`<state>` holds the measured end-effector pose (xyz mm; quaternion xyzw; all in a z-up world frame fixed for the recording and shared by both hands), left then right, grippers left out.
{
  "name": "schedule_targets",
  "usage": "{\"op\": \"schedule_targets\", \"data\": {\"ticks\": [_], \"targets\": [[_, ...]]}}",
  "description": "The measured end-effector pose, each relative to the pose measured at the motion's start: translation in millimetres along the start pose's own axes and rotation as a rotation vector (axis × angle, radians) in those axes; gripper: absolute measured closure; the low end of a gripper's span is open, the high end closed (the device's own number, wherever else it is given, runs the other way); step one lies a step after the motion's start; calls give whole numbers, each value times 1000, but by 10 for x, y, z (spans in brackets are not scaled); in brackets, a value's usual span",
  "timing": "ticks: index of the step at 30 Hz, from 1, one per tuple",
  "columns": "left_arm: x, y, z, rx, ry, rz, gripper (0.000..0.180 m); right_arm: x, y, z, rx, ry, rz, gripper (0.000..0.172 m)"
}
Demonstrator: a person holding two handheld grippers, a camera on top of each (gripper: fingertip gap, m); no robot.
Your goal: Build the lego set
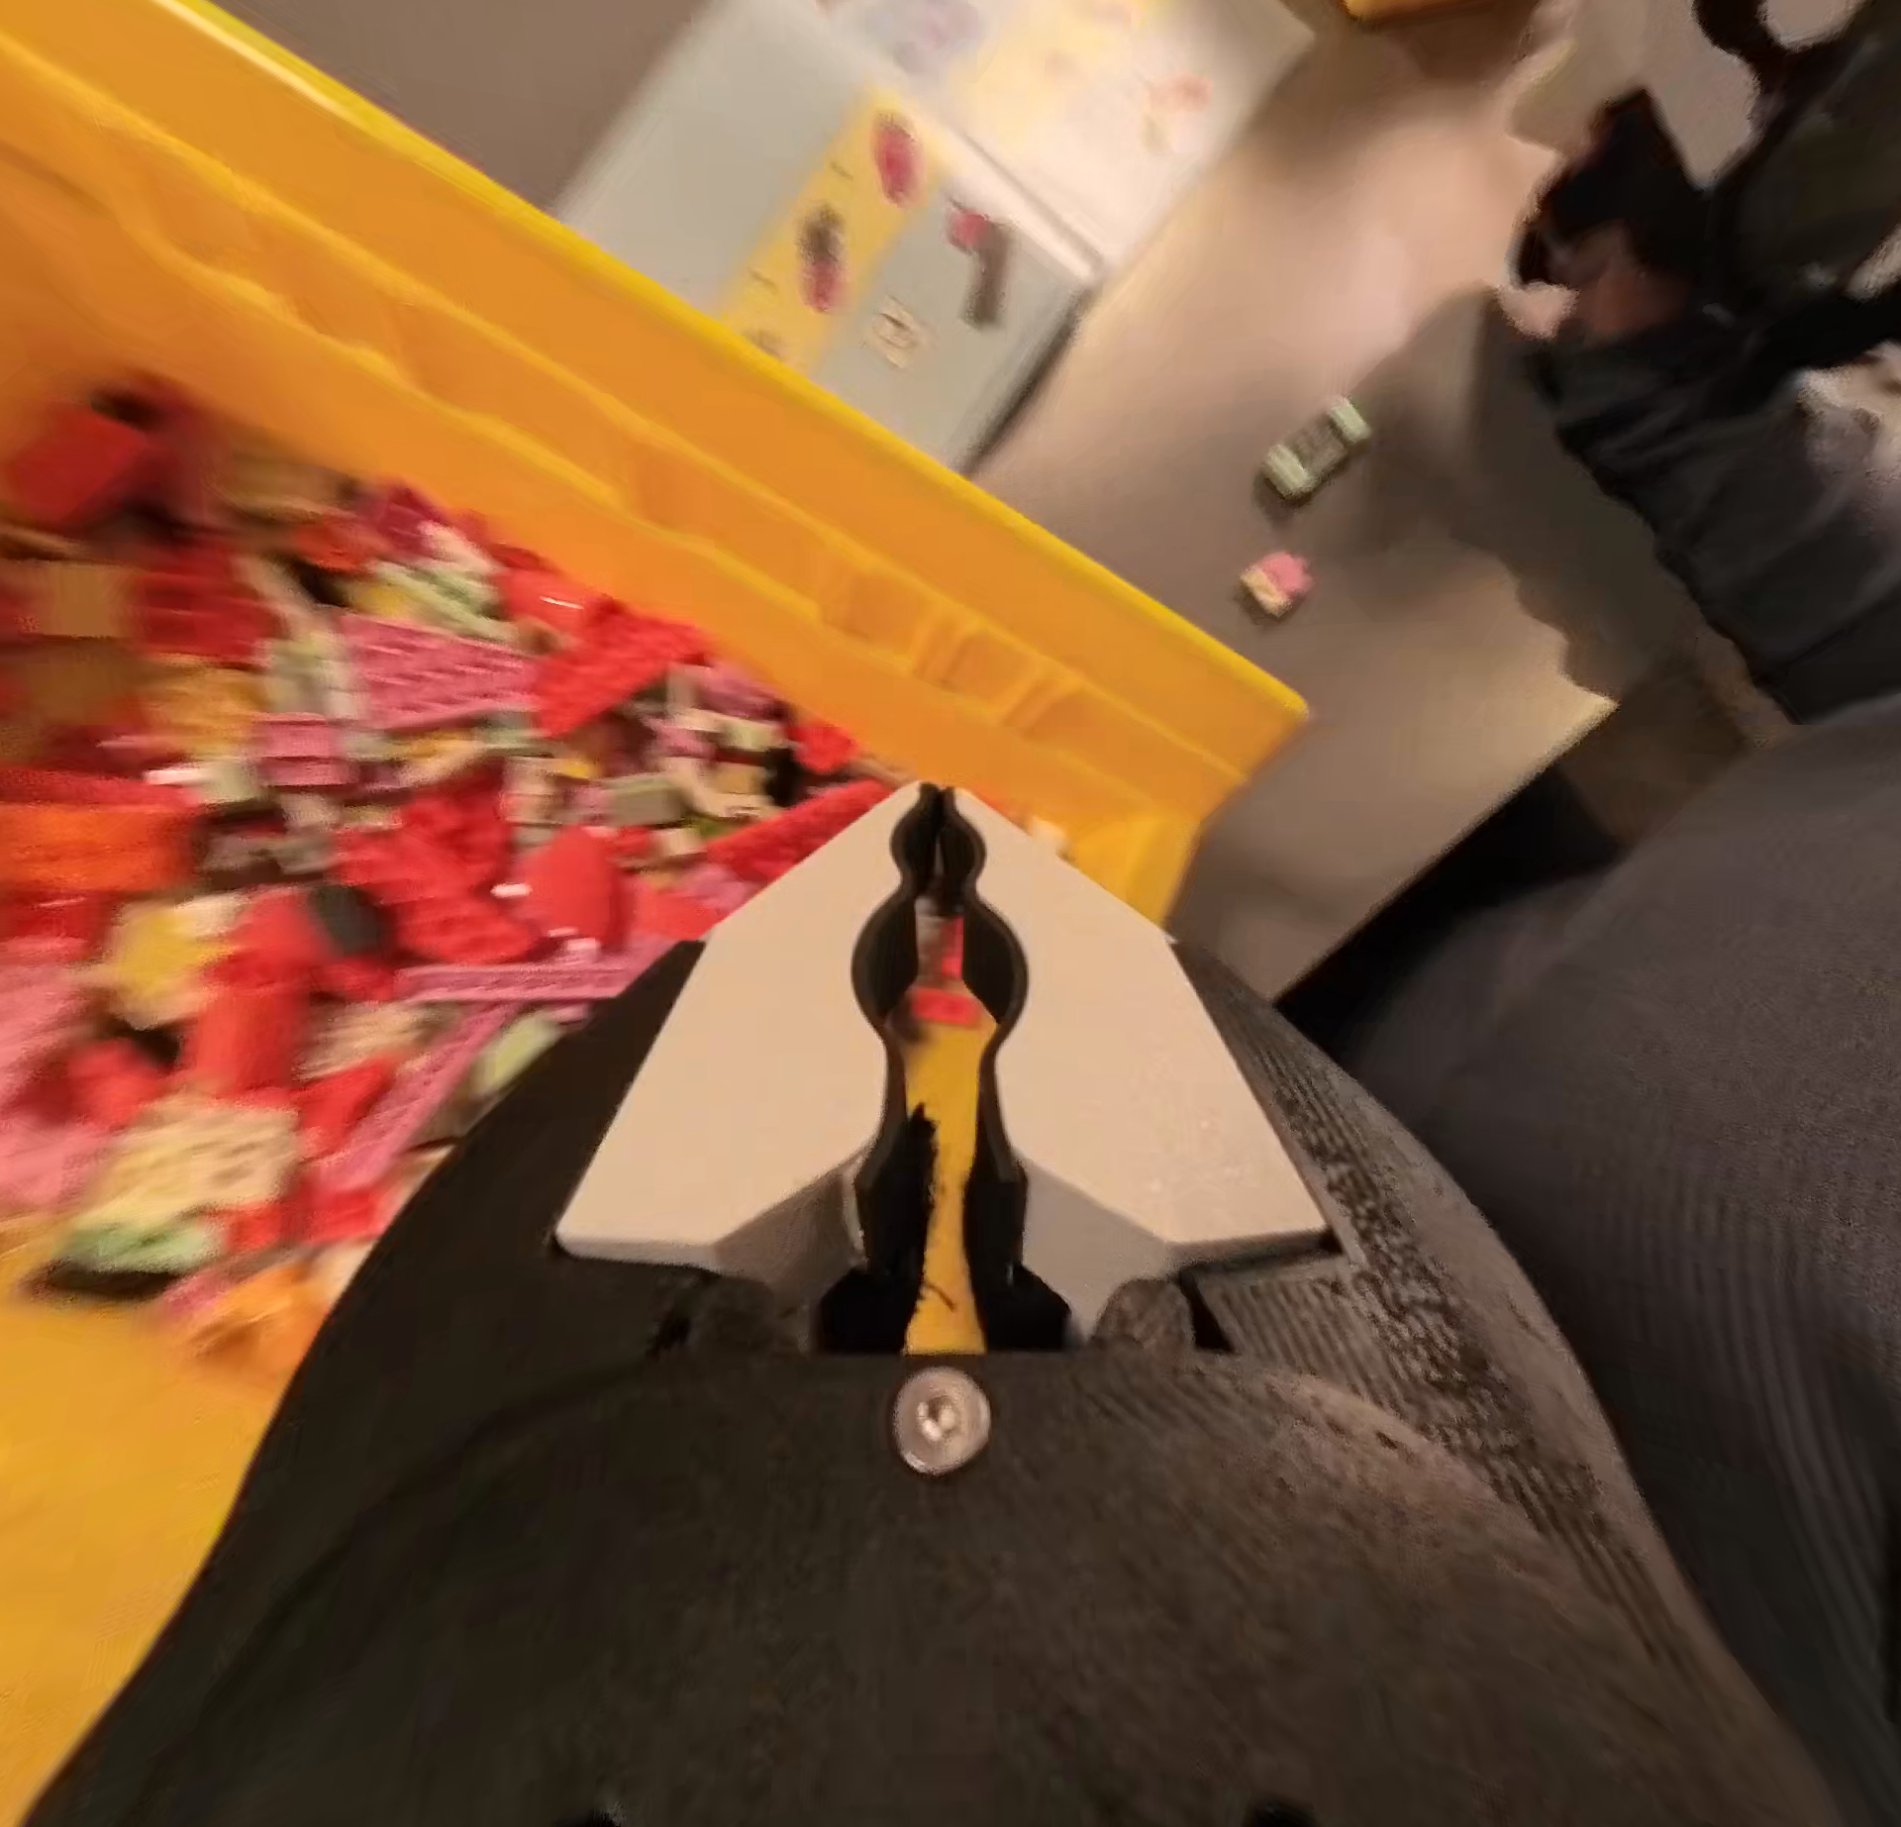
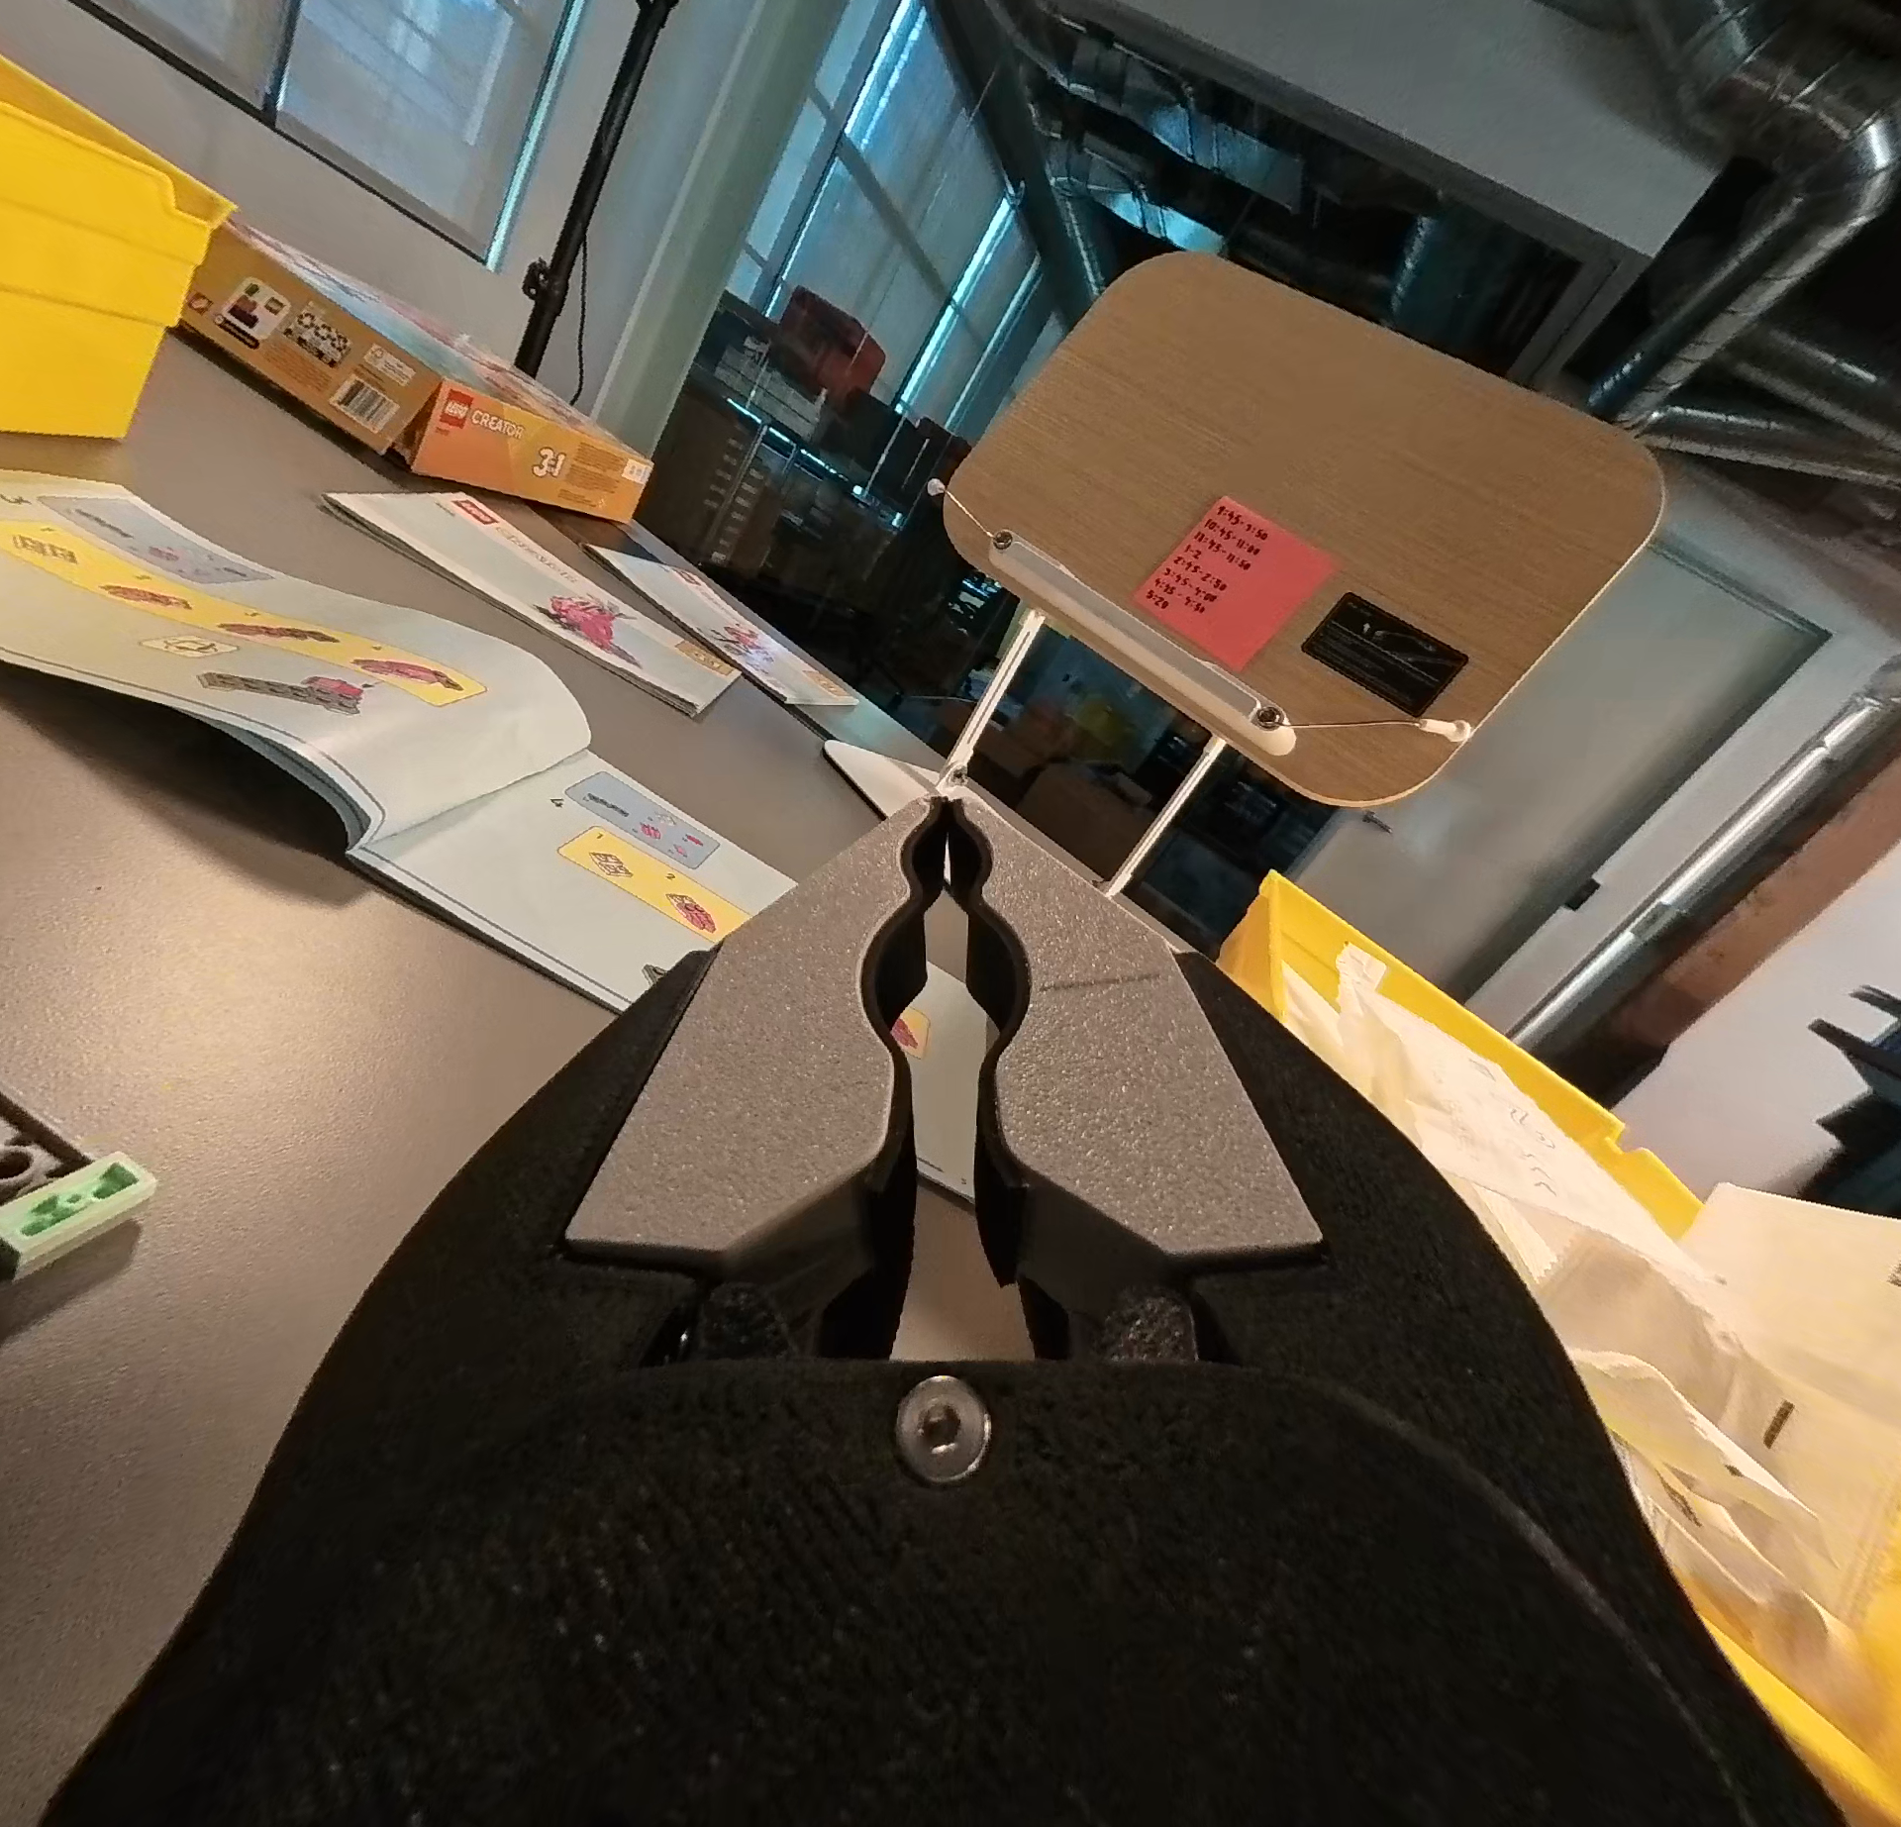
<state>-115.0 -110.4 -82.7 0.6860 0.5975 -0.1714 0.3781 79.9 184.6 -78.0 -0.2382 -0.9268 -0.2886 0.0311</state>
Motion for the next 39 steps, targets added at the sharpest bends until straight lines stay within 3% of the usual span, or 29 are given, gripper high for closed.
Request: {"op": "schedule_targets", "data": {"ticks": [3, 6, 7, 9, 11, 15, 18, 24, 25, 30, 33, 39], "targets": [[-256, -410, -104, 27, -91, -236, 175, 2, -5, -4, 2, 2, -4, 172], [-290, -776, -216, 124, -219, -367, 82, 2, -7, -7, 3, 3, -5, 172], [-277, -893, -256, 201, -263, -417, 66, 1, -7, -8, 4, 3, -6, 172], [-200, -1084, -259, 316, -384, -471, 63, -1, -6, -9, 7, 3, -7, 172], [-12, -1111, -186, 337, -492, -369, 63, -1, -4, -6, 9, 2, -8, 172], [310, -1136, -127, 313, -572, -227, 61, 5, -15, -2, 9, 0, -14, 172], [447, -1182, -96, 290, -620, -203, 24, 5, -18, -5, 7, 1, -13, 172], [653, -1171, -40, 230, -649, -166, 25, 3, -10, -13, 14, 5, -8, 172], [643, -1166, -48, 236, -649, -164, 29, 3, -12, -14, 13, 5, -9, 172], [517, -1119, -27, 263, -657, -125, 95, 4, -22, -17, 12, 6, -13, 172], [396, -1084, 56, 234, -697, -76, 120, 3, -24, -18, 13, 7, -14, 172], [132, -1212, 267, 80, -782, -107, 120, 4, -28, -21, 16, 8, -16, 172]]}}
Point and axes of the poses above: each gripper's, where its closed fingertips meet, x out along the fingers, z out of its underside, y = z × x across the jaws, the point moved 3 cm from there along -x, back along the fingers, and after that the axes turned 3 degrees about z, right-handed, at the moved point
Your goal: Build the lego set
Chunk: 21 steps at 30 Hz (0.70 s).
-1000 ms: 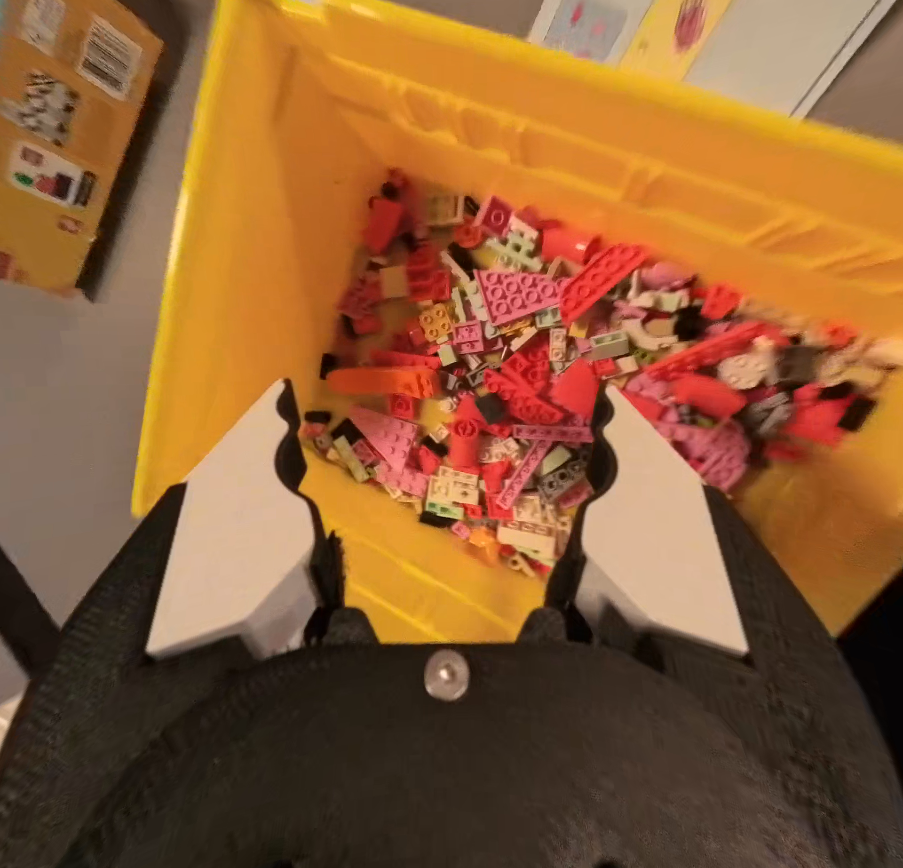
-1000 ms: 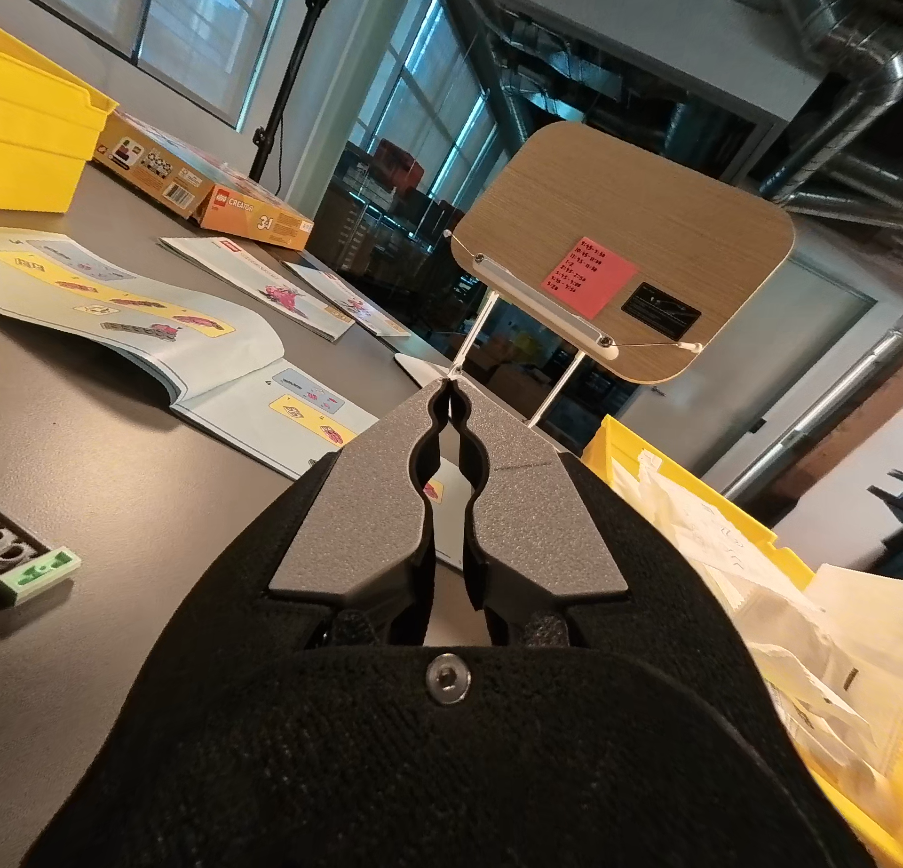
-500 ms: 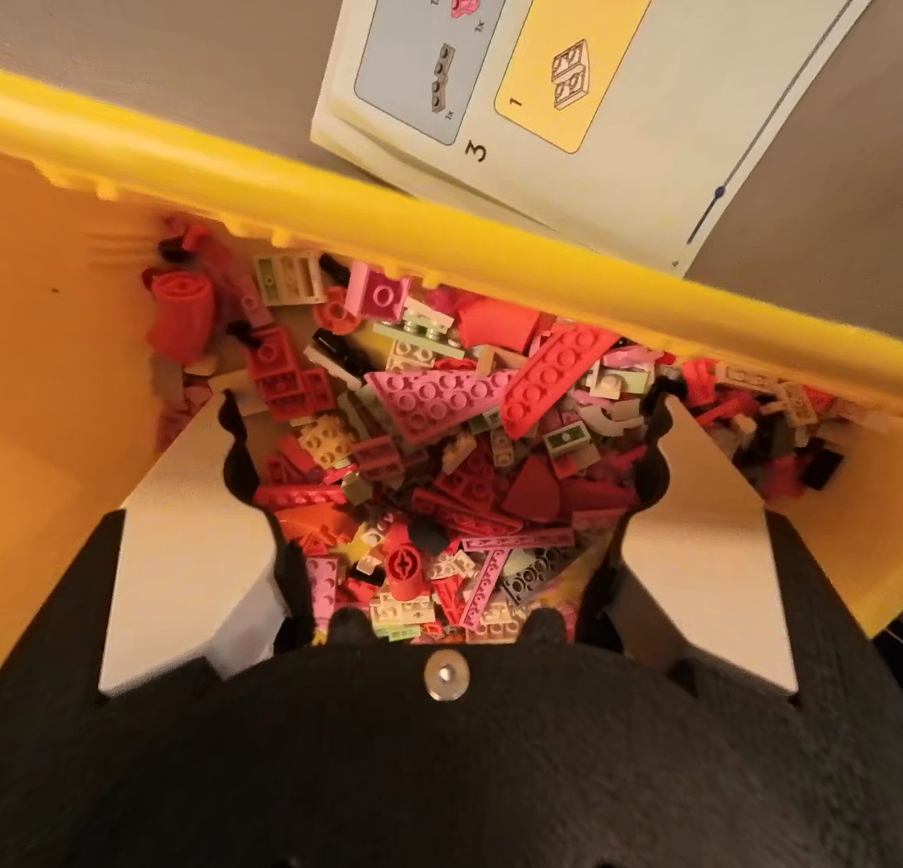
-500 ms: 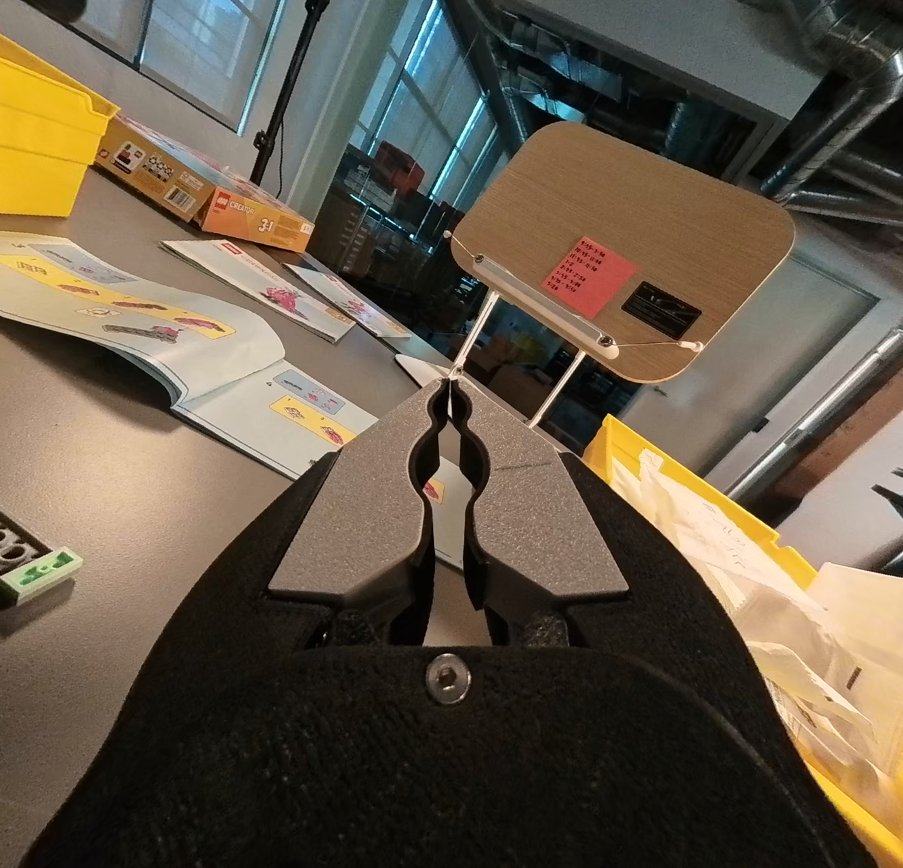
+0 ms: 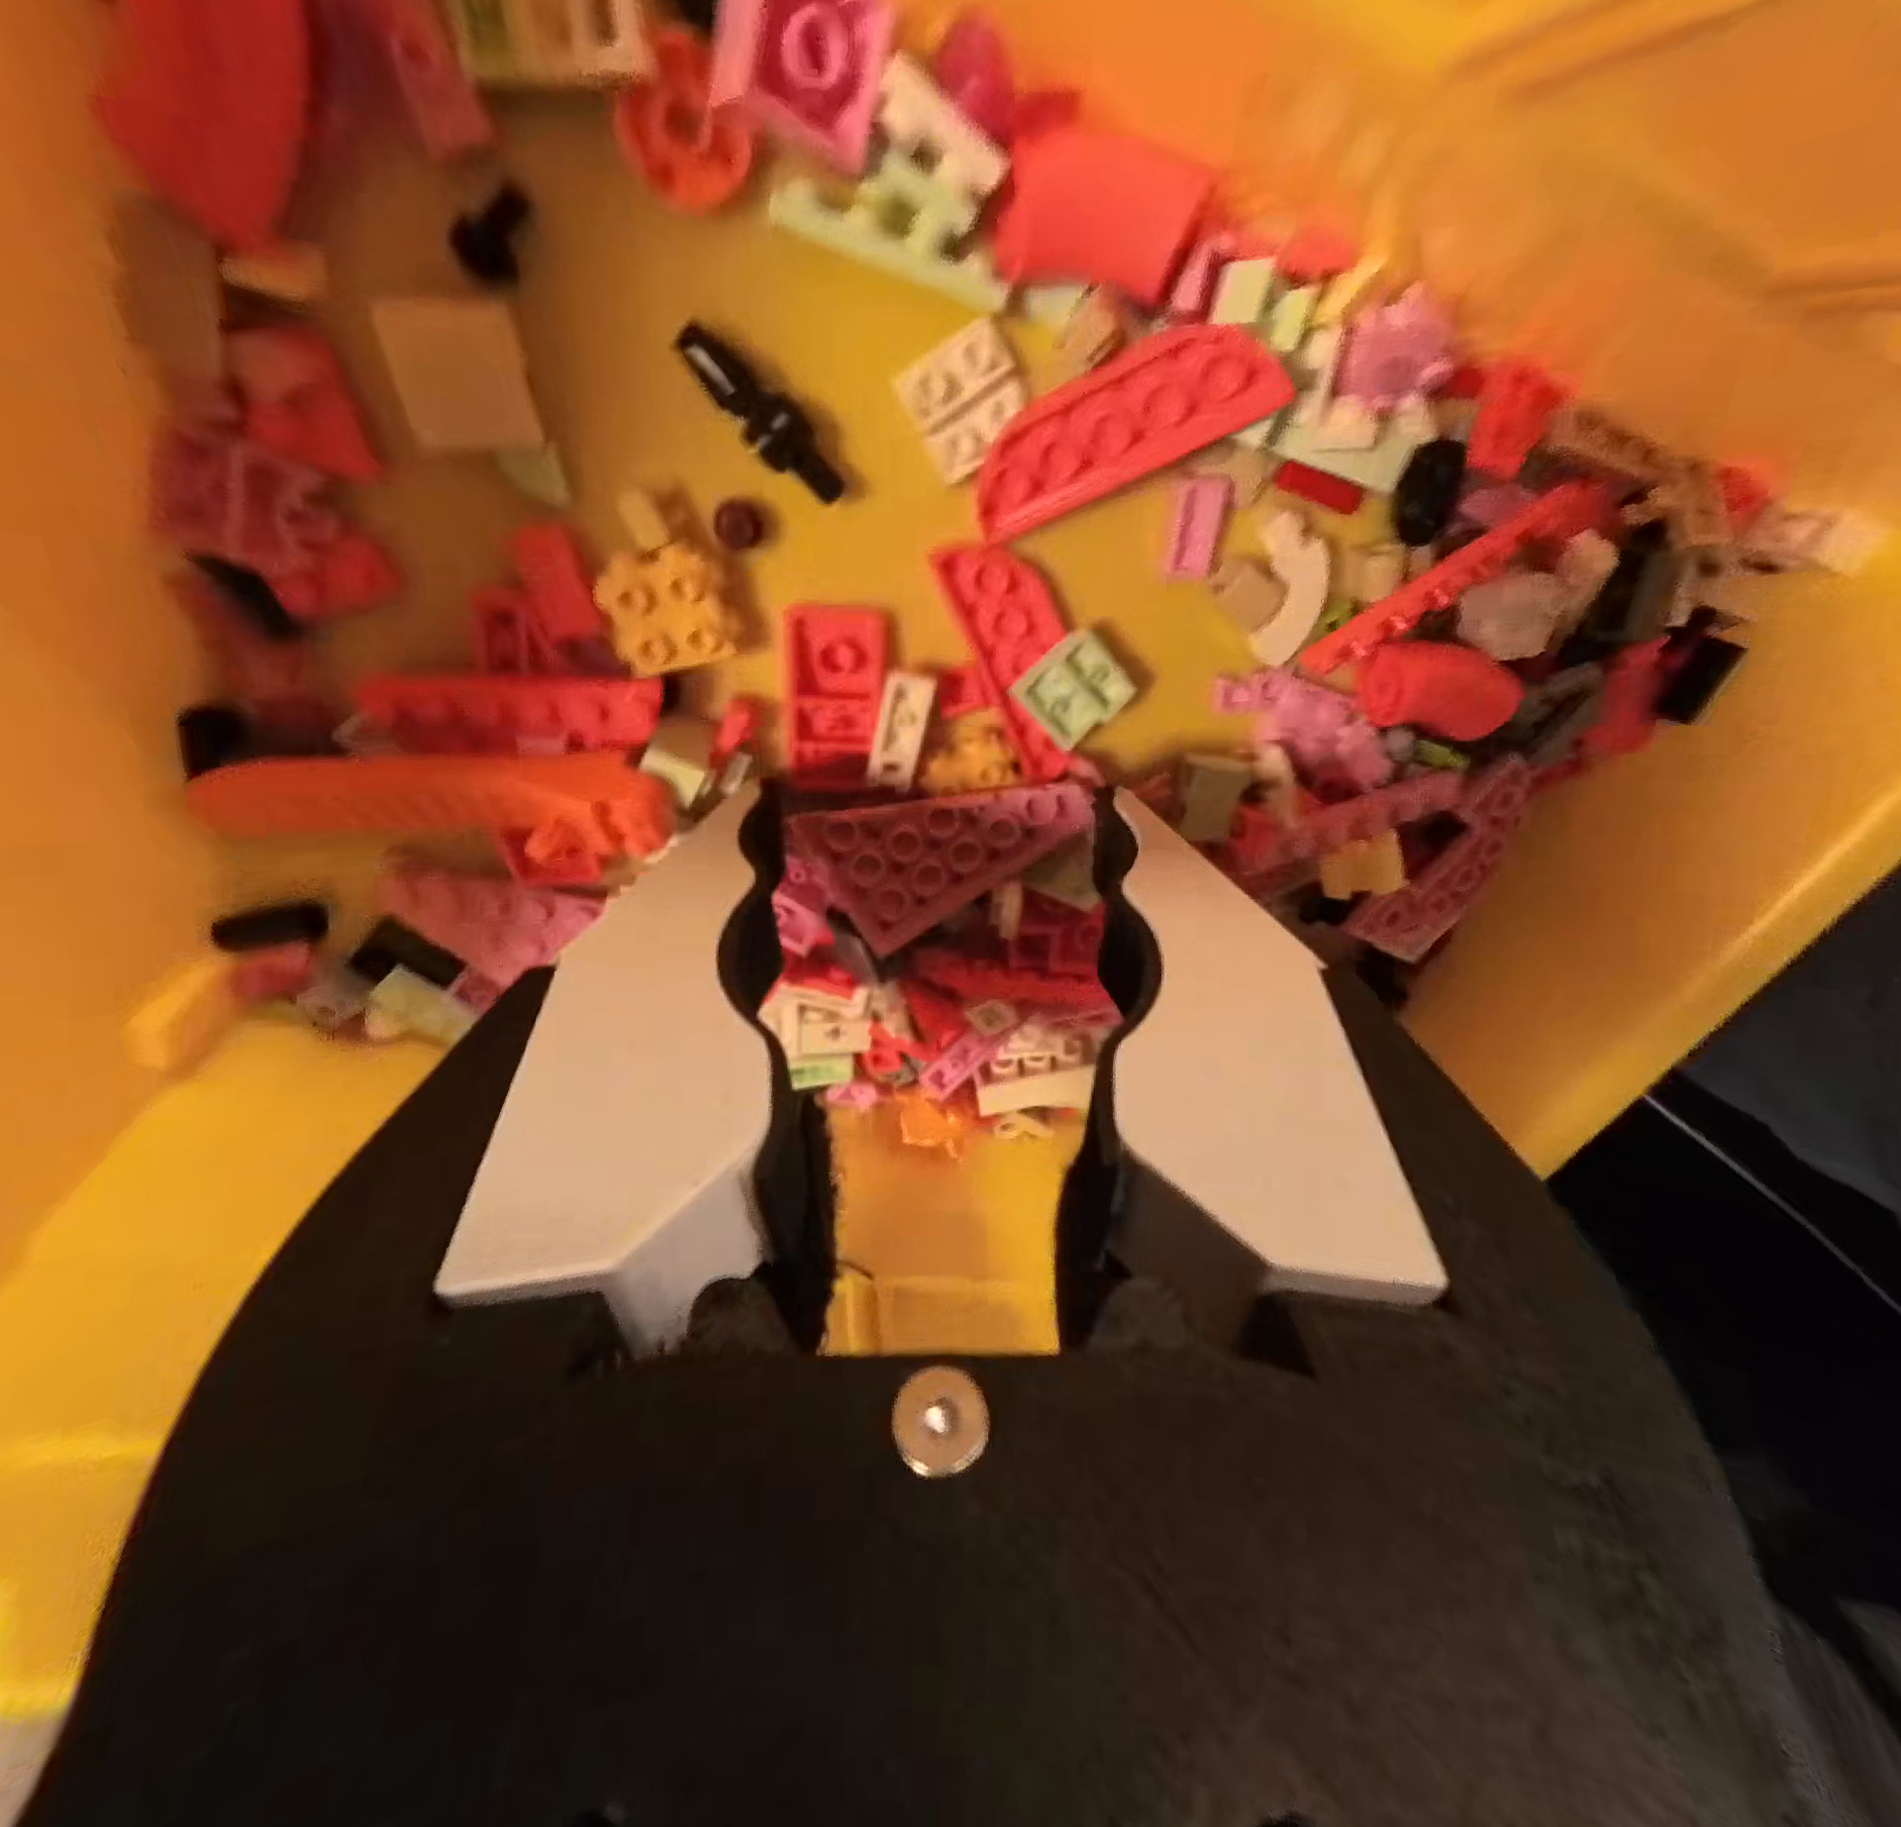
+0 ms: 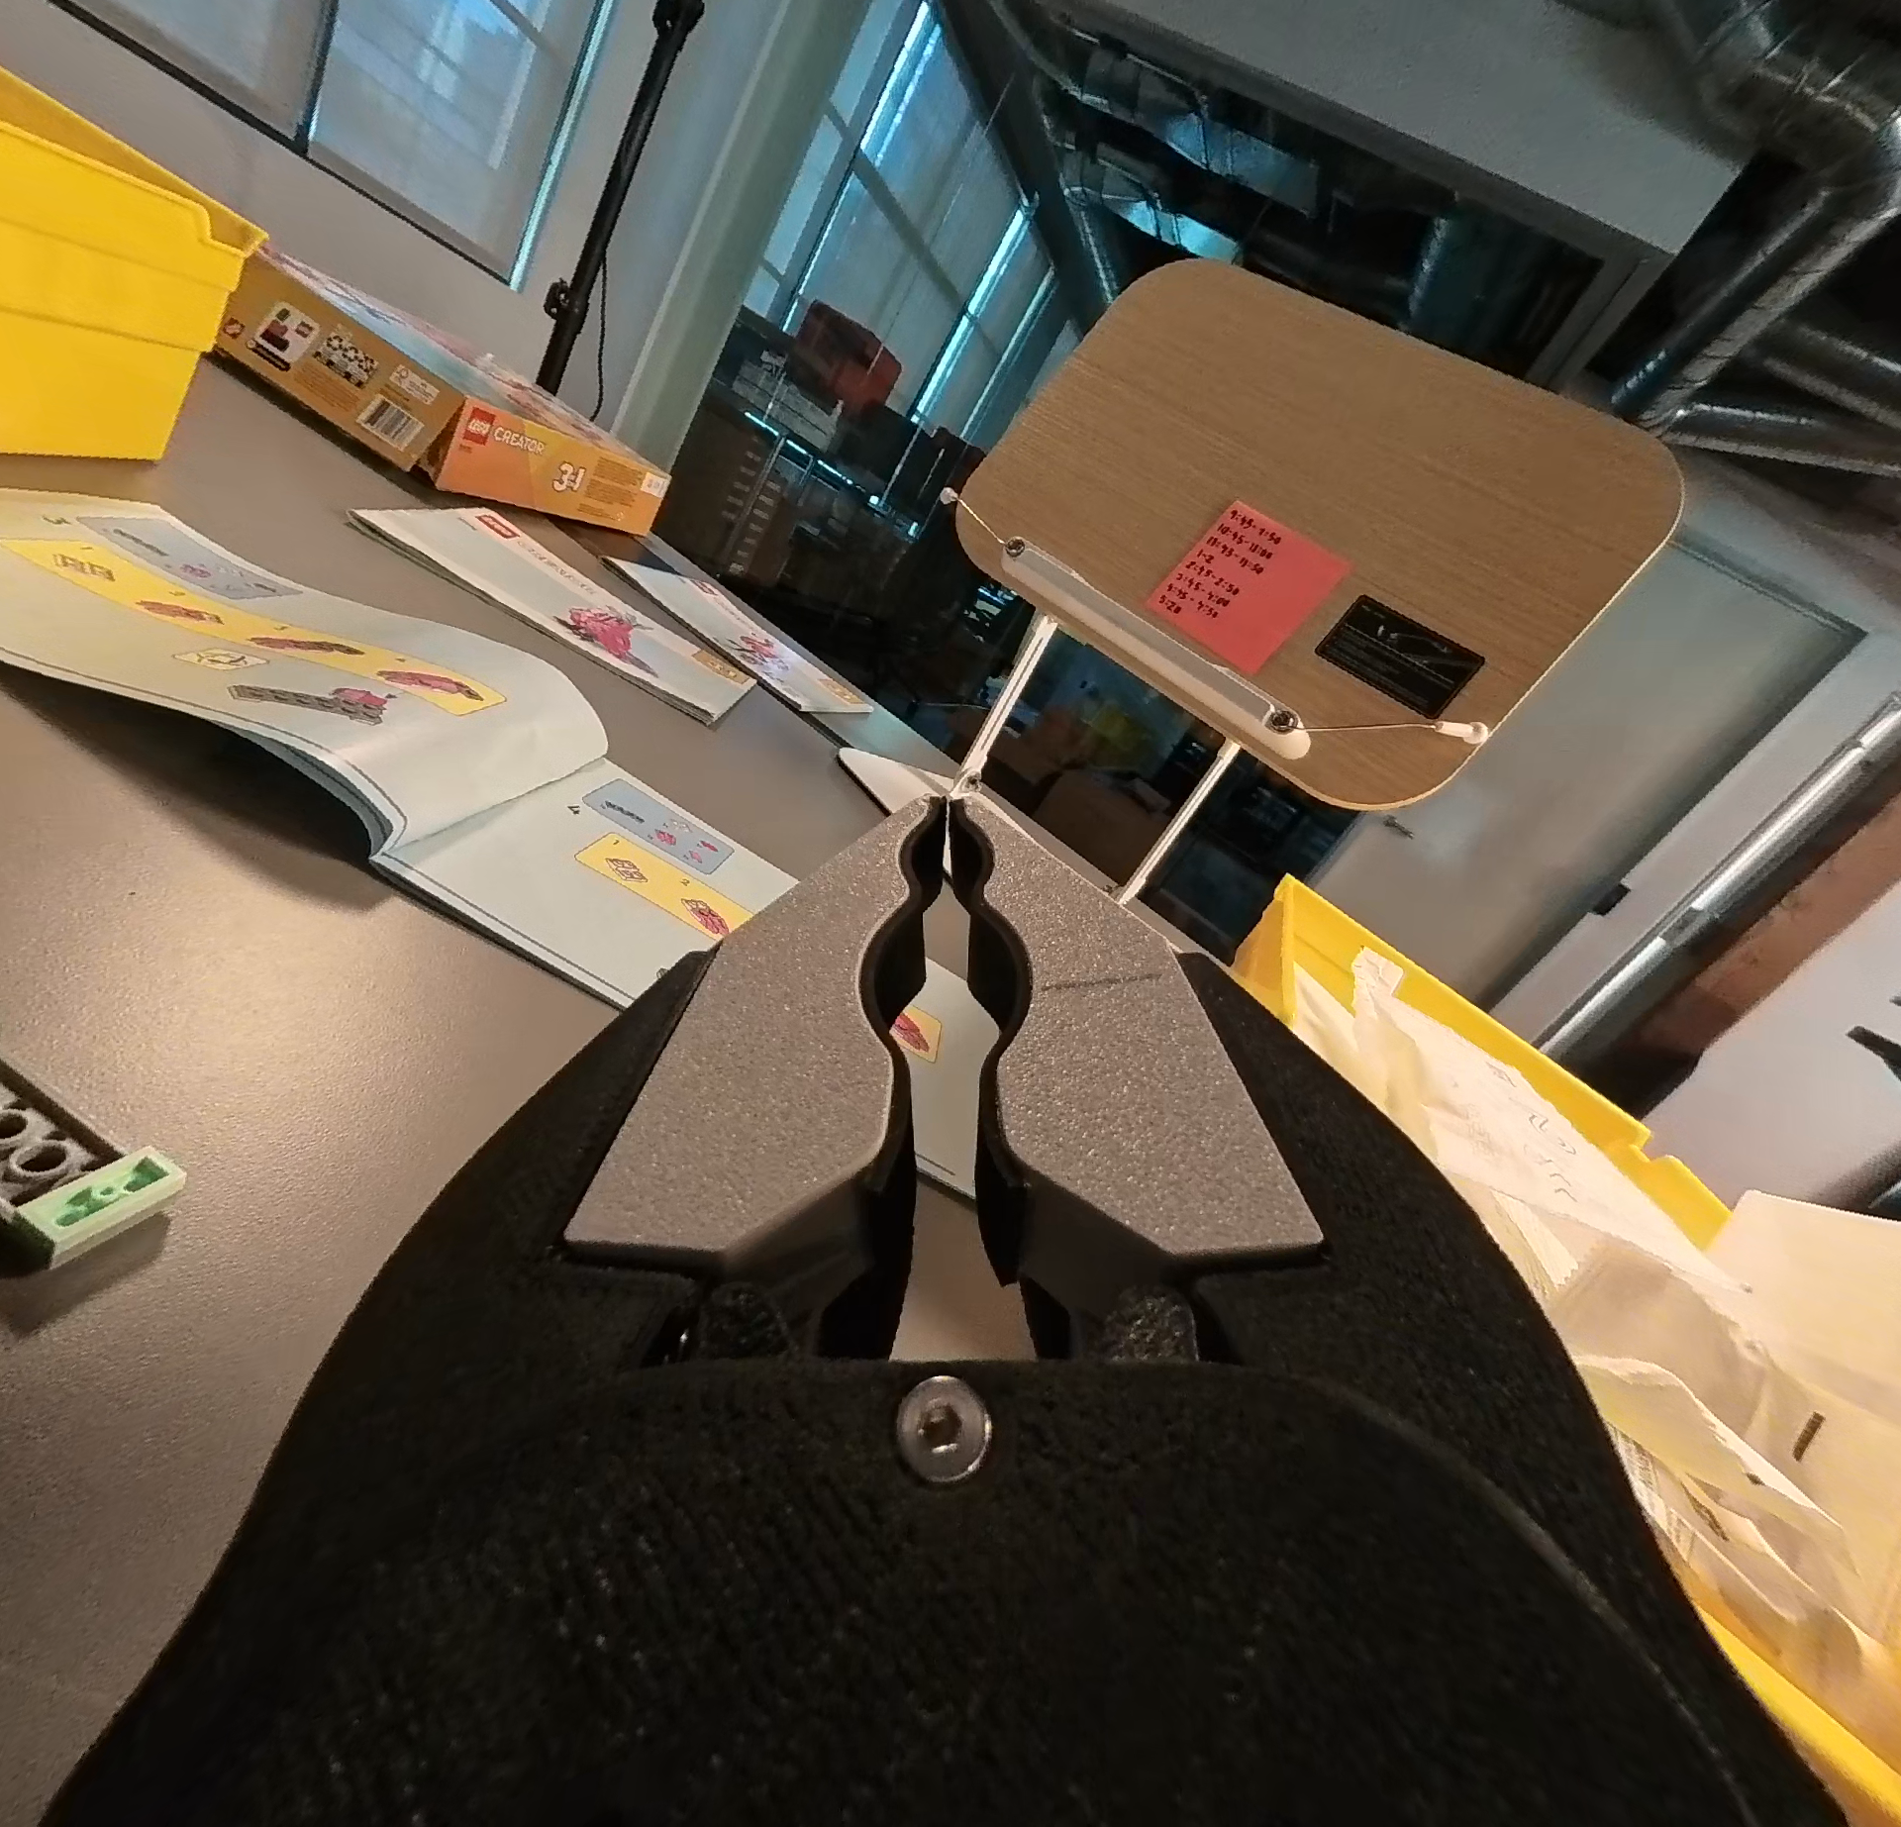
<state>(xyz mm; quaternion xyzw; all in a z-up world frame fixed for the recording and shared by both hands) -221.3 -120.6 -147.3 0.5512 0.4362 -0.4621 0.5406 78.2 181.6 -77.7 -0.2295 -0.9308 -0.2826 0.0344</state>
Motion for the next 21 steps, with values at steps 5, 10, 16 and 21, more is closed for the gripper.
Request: {"op": "schedule_targets", "data": {"ticks": [5, 10, 16, 21], "targets": [[-168, -306, 78, -93, 64, -201, 121, 2, -6, -1, -1, 0, -2, 172], [-254, -562, 138, -208, 84, -295, 121, 1, -8, -1, -1, -1, -2, 172], [-248, -648, 74, -251, 146, -277, 115, -2, -3, -1, 4, 0, -1, 172], [-355, -462, -99, -191, 276, -173, 111, -3, -5, -1, 5, 1, -2, 172]]}}
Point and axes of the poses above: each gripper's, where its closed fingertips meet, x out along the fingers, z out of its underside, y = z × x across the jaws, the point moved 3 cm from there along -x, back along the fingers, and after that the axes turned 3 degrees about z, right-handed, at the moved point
